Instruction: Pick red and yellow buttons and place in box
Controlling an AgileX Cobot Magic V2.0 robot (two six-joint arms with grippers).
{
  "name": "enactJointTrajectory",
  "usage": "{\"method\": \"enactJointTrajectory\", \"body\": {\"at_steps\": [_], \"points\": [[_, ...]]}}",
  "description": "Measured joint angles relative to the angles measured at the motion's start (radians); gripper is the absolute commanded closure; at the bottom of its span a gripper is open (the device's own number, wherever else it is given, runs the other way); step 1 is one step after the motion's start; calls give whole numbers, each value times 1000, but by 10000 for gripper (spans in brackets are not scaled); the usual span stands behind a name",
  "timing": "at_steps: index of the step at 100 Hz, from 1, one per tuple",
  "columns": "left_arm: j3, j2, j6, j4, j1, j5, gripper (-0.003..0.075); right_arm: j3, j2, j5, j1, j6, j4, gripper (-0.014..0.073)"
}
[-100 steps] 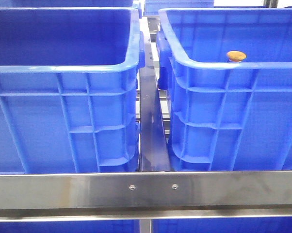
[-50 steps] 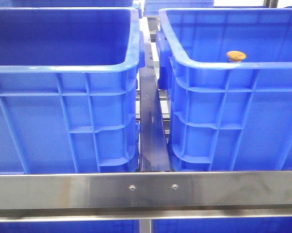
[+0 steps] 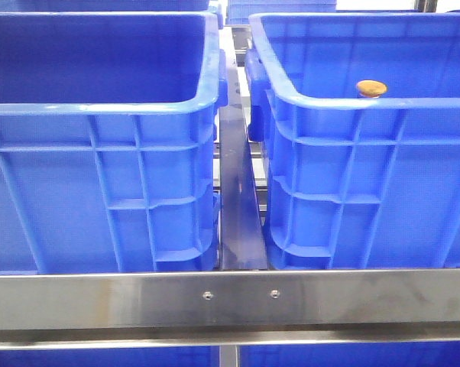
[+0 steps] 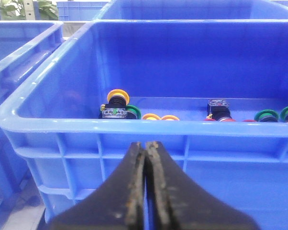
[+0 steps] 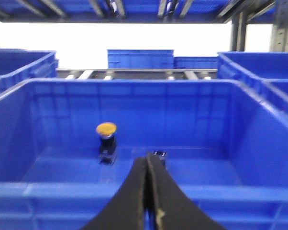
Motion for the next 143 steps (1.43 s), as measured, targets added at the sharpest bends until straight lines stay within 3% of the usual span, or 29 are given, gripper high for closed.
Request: {"method": "enactJointTrajectory", "body": {"at_steps": [22,143], "points": [[0,0,0,0,0,2,740,15,-35,110,-6,2,-22,650],[0,0,0,0,0,2,740,15,-35,107,-8,4,-26,650]]}}
